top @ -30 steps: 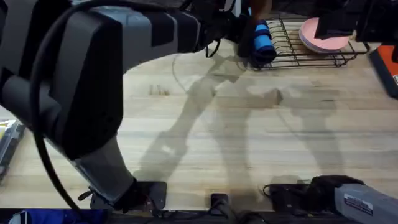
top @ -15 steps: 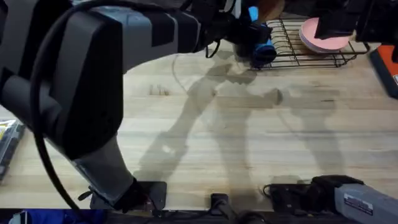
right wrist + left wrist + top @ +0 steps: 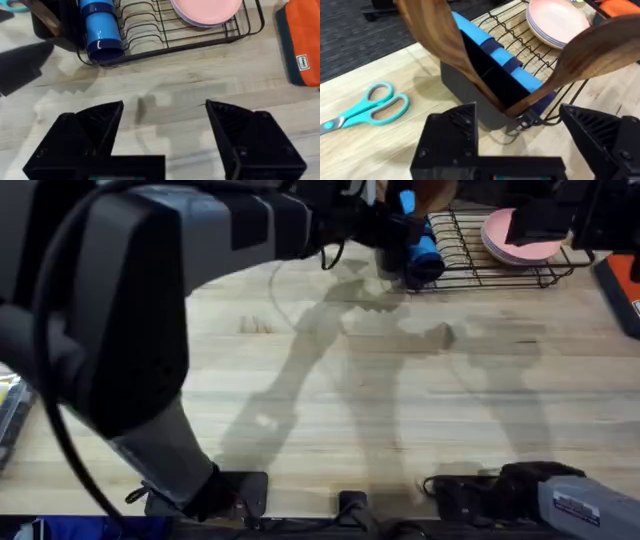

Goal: Pick up the spoon on the table one by one and put them onto the rack

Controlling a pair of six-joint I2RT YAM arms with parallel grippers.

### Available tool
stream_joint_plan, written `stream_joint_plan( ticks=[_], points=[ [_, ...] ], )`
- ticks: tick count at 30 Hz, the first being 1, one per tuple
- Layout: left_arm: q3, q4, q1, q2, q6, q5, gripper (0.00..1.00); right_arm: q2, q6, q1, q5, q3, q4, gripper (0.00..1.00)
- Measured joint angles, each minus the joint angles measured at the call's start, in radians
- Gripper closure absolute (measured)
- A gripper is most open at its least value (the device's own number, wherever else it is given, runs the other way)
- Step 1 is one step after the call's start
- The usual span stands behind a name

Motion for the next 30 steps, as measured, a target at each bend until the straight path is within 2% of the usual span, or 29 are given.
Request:
stream_joint_plan(
  ticks=[5, 9, 14, 21, 22, 30],
  points=[
    [0.0, -0.079, 0.03, -0.065, 0.0, 0.0, 0.008, 0.0, 0.0, 0.0, 0.0, 0.0, -0.003, 0.005],
    [0.0, -0.183, 0.062, -0.136, 0.001, 0.0, 0.008, 0.0, 0.0, 0.0, 0.0, 0.0, -0.004, 0.005],
    [0.0, -0.367, 0.108, -0.227, 0.029, -0.001, 0.008, 0.0, 0.0, 0.0, 0.0, 0.0, -0.004, 0.005],
    [0.0, -0.643, 0.186, -0.362, 0.105, -0.002, 0.008, 0.0, 0.0, 0.0, 0.0, 0.0, -0.004, 0.005],
    [0.0, -0.768, 0.229, -0.428, 0.139, -0.01, 0.008, 0.0, 0.0, 0.0, 0.0, 0.0, -0.004, 0.005],
    [0.0, -1.026, 0.322, -0.562, 0.169, -0.095, 0.008, 0.0, 0.0, 0.0, 0.0, 0.0, -0.005, 0.005]
  ],
)
